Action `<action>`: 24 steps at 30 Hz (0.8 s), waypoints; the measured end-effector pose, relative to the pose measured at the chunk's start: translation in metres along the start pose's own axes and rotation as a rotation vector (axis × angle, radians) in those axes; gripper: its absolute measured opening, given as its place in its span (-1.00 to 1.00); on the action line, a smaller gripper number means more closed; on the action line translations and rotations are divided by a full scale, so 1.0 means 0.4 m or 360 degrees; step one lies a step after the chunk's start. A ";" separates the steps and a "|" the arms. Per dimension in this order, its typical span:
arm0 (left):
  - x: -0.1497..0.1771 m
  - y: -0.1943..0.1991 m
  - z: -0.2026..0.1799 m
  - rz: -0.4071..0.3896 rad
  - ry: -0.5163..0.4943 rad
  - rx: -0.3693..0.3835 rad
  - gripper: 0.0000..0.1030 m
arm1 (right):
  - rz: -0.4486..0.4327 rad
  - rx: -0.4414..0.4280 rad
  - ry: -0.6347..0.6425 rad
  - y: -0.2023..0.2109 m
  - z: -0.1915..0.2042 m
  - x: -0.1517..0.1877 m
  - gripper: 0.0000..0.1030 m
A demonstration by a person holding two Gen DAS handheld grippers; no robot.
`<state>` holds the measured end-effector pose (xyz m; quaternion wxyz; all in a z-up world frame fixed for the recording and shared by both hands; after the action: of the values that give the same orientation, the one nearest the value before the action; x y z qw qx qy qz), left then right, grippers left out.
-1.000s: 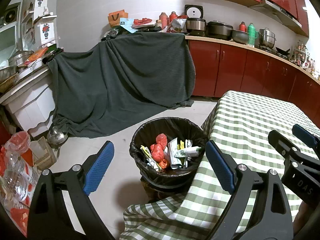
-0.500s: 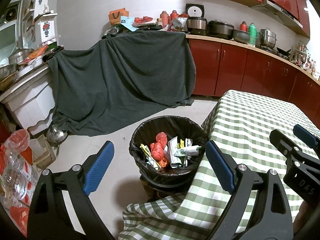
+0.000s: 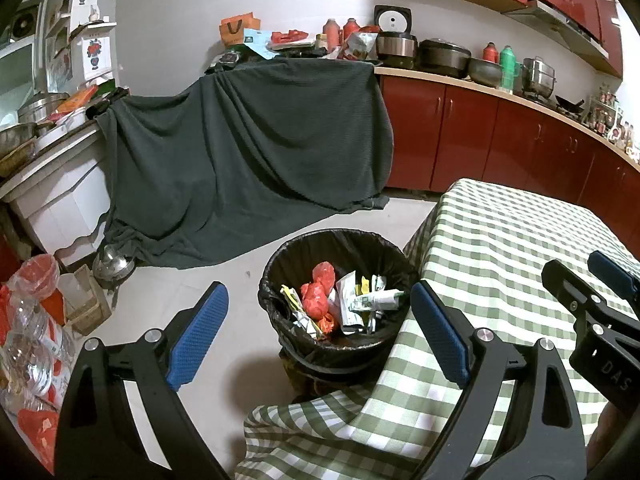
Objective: Collect trash
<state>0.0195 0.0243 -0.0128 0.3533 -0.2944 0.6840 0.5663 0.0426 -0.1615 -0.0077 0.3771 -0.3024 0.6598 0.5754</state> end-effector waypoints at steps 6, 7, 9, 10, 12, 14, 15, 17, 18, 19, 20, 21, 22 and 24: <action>0.006 -0.017 -0.004 0.0023 0.0009 0.0003 0.76 | -0.0001 0.0003 0.0000 0.000 0.000 0.000 0.44; 0.008 -0.018 -0.007 0.0025 0.0008 0.0000 0.76 | 0.0000 0.0003 -0.0001 0.001 0.000 0.001 0.43; 0.007 -0.018 -0.004 0.0024 0.0017 0.0001 0.76 | 0.0001 0.0004 -0.0002 0.000 0.001 0.003 0.44; 0.007 -0.018 -0.004 0.0026 0.0023 0.0000 0.77 | 0.0002 0.0005 -0.0003 -0.001 0.002 0.005 0.44; 0.008 -0.018 -0.006 0.0021 0.0038 -0.0001 0.82 | 0.0004 0.0004 -0.0003 -0.004 0.002 0.006 0.44; 0.007 -0.018 -0.002 0.0018 0.0046 -0.0005 0.84 | 0.0006 0.0004 -0.0003 -0.006 0.004 0.008 0.44; 0.007 -0.017 -0.003 0.0018 0.0046 -0.0013 0.86 | 0.0006 0.0004 -0.0003 -0.006 0.004 0.008 0.44; 0.003 -0.017 0.004 0.0015 0.0053 -0.0018 0.88 | 0.0008 0.0003 -0.0003 -0.006 0.005 0.010 0.44; 0.004 -0.019 0.003 0.0014 0.0053 -0.0023 0.89 | 0.0007 0.0004 -0.0004 -0.006 0.004 0.007 0.44; 0.003 -0.020 0.005 0.0015 0.0051 -0.0029 0.91 | 0.0008 0.0005 -0.0004 -0.006 0.003 0.007 0.44; 0.005 -0.022 0.002 0.0018 0.0047 -0.0032 0.91 | 0.0011 0.0004 -0.0005 -0.006 0.005 0.010 0.44; 0.004 -0.022 0.006 0.0022 0.0048 -0.0036 0.91 | 0.0013 0.0002 -0.0006 -0.008 0.004 0.009 0.44; 0.004 -0.023 0.007 0.0023 0.0049 -0.0040 0.91 | 0.0016 0.0002 -0.0007 -0.011 0.005 0.011 0.44; 0.004 -0.023 0.006 0.0024 0.0052 -0.0030 0.91 | 0.0021 0.0001 -0.0007 -0.018 0.007 0.014 0.44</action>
<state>0.0264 0.0248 -0.0198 0.3348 -0.3018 0.6865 0.5705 0.0459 -0.1594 -0.0164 0.3748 -0.2967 0.6611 0.5783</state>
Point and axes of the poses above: each gripper's, at about its wrist camera, not at the fingertips, and y roughly against the way its jaws point, z to its left, x to its underside, the point moved 6 cm from there along -y, roughly the way its jaws point, and after that the axes turned 15 degrees about x, right-handed, at the moved point
